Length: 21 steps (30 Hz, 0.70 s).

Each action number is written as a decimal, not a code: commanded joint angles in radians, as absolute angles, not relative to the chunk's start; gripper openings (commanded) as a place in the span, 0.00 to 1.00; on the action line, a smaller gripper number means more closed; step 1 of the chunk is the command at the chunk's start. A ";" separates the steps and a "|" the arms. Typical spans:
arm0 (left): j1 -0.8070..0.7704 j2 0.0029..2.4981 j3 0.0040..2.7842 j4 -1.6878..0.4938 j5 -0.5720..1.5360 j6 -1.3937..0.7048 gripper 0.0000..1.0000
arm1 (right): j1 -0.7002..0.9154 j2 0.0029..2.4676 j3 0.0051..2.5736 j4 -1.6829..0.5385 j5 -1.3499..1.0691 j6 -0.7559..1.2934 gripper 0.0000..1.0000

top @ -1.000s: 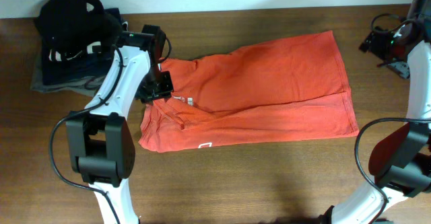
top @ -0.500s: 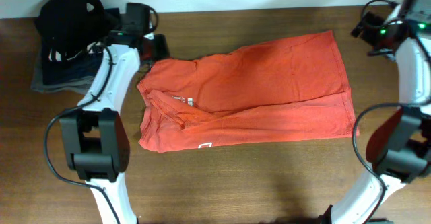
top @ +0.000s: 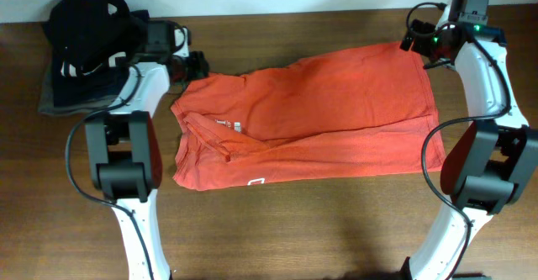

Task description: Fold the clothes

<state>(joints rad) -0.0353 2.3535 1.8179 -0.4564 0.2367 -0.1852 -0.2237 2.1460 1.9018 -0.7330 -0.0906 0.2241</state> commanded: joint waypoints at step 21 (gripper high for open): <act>-0.069 2.436 1.974 -0.521 0.359 -0.098 0.01 | -0.226 2.149 1.917 -0.826 -0.067 0.213 0.99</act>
<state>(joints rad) -0.0696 2.4260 1.9003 -0.4915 0.3447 -0.1276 -0.2256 2.1460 1.9018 -0.8200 -0.0792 0.2241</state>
